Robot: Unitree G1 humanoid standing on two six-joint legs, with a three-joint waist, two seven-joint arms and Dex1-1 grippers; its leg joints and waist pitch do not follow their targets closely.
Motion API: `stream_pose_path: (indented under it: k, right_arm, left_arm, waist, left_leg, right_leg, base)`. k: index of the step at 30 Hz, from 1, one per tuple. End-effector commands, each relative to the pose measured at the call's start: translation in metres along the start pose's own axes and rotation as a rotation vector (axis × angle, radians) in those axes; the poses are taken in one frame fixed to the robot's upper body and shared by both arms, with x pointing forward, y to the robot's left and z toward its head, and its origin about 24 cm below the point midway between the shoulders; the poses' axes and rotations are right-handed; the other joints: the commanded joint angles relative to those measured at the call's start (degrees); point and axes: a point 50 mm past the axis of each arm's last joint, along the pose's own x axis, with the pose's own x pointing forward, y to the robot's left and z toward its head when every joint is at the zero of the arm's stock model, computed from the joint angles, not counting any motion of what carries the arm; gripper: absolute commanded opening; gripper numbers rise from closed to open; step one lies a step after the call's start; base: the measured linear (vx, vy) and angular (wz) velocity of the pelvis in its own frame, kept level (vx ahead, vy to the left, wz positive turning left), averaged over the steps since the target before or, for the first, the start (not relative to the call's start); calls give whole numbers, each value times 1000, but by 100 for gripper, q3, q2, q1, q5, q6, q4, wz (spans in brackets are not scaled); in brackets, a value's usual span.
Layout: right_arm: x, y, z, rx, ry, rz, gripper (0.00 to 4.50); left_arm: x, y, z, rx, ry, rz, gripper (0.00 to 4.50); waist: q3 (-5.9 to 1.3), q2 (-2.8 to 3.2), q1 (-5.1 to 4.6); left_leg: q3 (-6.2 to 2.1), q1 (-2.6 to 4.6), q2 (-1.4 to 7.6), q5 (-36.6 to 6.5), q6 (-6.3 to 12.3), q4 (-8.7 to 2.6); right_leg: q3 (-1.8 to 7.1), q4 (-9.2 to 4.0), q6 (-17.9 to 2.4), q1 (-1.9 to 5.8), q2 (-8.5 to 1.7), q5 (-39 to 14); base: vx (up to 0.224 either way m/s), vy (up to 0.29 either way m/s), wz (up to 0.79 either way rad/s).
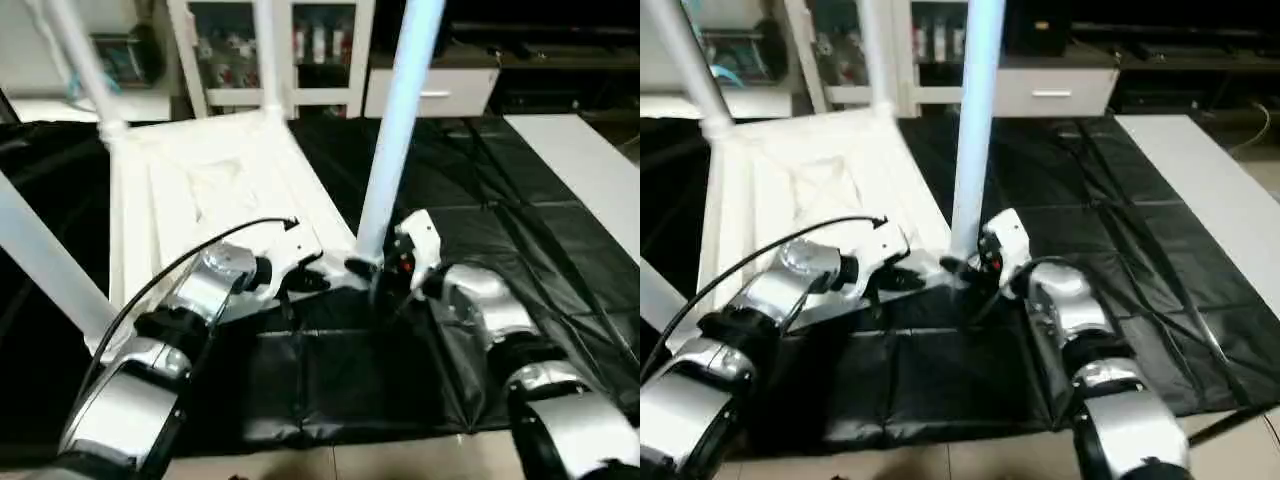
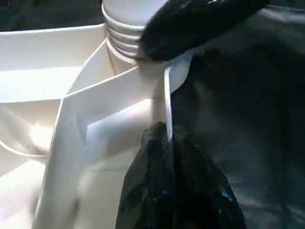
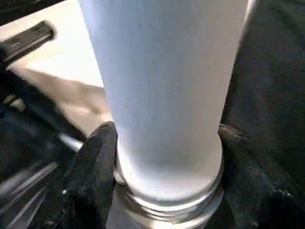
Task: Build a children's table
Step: Rotate leg to tighten
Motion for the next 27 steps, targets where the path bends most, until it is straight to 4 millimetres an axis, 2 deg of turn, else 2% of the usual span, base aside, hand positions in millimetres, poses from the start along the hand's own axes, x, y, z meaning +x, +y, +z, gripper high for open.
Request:
stream_pose_path:
  k: [1, 3, 6, 7, 8, 10, 11, 12, 13, 14, 19, 20, 22, 25, 26, 27]
  right_arm:
    - [0, -14, 13, 93, -86, -219, 267]
    - [5, -10, 10, 110, -84, -257, 267]
    - [22, 9, 1, 51, -18, -380, 267]
    - [24, 12, 1, 34, -5, -424, 267]
    - [27, 14, 0, 22, 4, -466, 267]
    - [34, 21, 0, 8, 19, -571, 266]
    - [36, 25, 0, 2, 21, -607, 266]
    - [36, 25, 0, 2, 21, -607, 266]
    - [37, 28, 4, -27, -2, -626, 266]
    - [37, 28, 4, -26, -7, -626, 266]
    - [39, 34, 18, 1, -122, -569, 266]
    - [38, 34, 20, -11, -140, -557, 266]
    - [35, 32, 25, -62, -165, -545, 322]
    - [22, 21, 25, -79, -156, -524, 346]
    - [20, 20, 25, -79, -152, -513, 346]
    - [17, 18, 24, -72, -143, -479, 370]
  left_arm:
    - [7, -8, -10, -26, 36, -41, 0]
    - [8, -7, -9, -23, 38, -30, 0]
    - [13, -2, -2, -34, 33, 64, 0]
    - [15, -1, 0, -39, 32, 92, 0]
    - [16, 0, 1, -43, 32, 115, 0]
    - [19, 3, 4, -65, 21, 186, 0]
    - [20, 4, 6, -79, 13, 210, 0]
    - [20, 4, 6, -79, 13, 210, 0]
    - [21, 3, 7, -77, 11, 204, 0]
    - [22, 3, 7, -76, 10, 202, 0]
    - [20, 1, 4, -69, 9, 169, 0]
    - [19, 1, 3, -67, 12, 165, 0]
    - [19, 1, 0, -68, 19, 159, 0]
    - [16, 0, -4, -68, 28, 140, 0]
    - [16, 0, -4, -66, 29, 136, 0]
    - [15, -1, -5, -64, 34, 123, 0]
  waist:
    - [-360, -18, 21]
    - [-368, -5, -4]
    - [-367, 19, -42]
    - [-351, 18, -53]
    - [-350, 18, -57]
    - [-341, 43, -63]
    - [-341, 16, -65]
    - [-342, 19, -60]
    - [-341, -7, -51]
    - [-341, 14, -40]
    - [-349, 23, -29]
    - [-349, 48, -23]
    - [-370, 28, -1]
    - [-375, 20, 37]
    - [-370, 15, 48]
    - [-366, 5, 48]
  left_leg:
    - [-53, 35, 103, -1216, 213, -427]
    - [-53, 27, 105, -1048, 266, -419]
    - [-42, 48, 103, -1038, 257, -417]
    - [-38, 42, 97, -1025, 214, -424]
    - [-37, 66, 91, -1098, 139, -436]
    - [-37, 78, 90, -1252, 60, -450]
    - [-36, 80, 80, -1334, 22, -454]
    - [-39, 74, 78, -1385, 19, -459]
    - [-38, 74, 78, -1418, 39, -458]
    - [-43, 63, 80, -1398, 57, -461]
    - [-31, 59, 80, -1249, 157, -449]
    - [-34, 59, 78, -1237, 164, -449]
    - [-24, 57, 76, -1005, 242, -425]
    - [-9, 51, 66, -673, 429, -393]
    - [-6, 44, 67, -689, 485, -391]
    - [-7, 45, 66, -756, 508, -394]
  right_leg:
    - [159, -371, -1517, 290, -258, -990]
    - [154, -339, -1597, 299, -258, -683]
    - [156, -332, -1640, 285, -242, -559]
    - [159, -342, -1615, 272, -231, -589]
    - [161, -362, -1569, 267, -234, -731]
    - [170, -390, -1498, 256, -234, -902]
    - [172, -402, -1442, 259, -230, -991]
    - [176, -406, -1399, 260, -233, -1041]
    - [174, -413, -1378, 262, -236, -1070]
    - [178, -409, -1353, 261, -244, -1064]
    - [178, -385, -1370, 274, -236, -718]
    - [176, -379, -1380, 276, -234, -670]
    - [176, -340, -1439, 305, -229, -310]
    - [170, -298, -1516, 328, -216, 103]
    - [170, -307, -1521, 333, -227, 77]
    - [170, -321, -1510, 341, -230, -61]
  base:
    - [0, 0, 0]
    - [0, 0, 0]
    - [0, 0, 0]
    - [0, 0, 0]
    - [0, 0, 0]
    - [0, 0, 0]
    - [0, 0, 0]
    - [0, 0, 0]
    - [0, 0, 0]
    - [0, 0, 0]
    - [0, 0, 0]
    - [0, 0, 0]
    - [0, 0, 0]
    - [0, 0, 0]
    - [0, 0, 0]
    - [0, 0, 0]
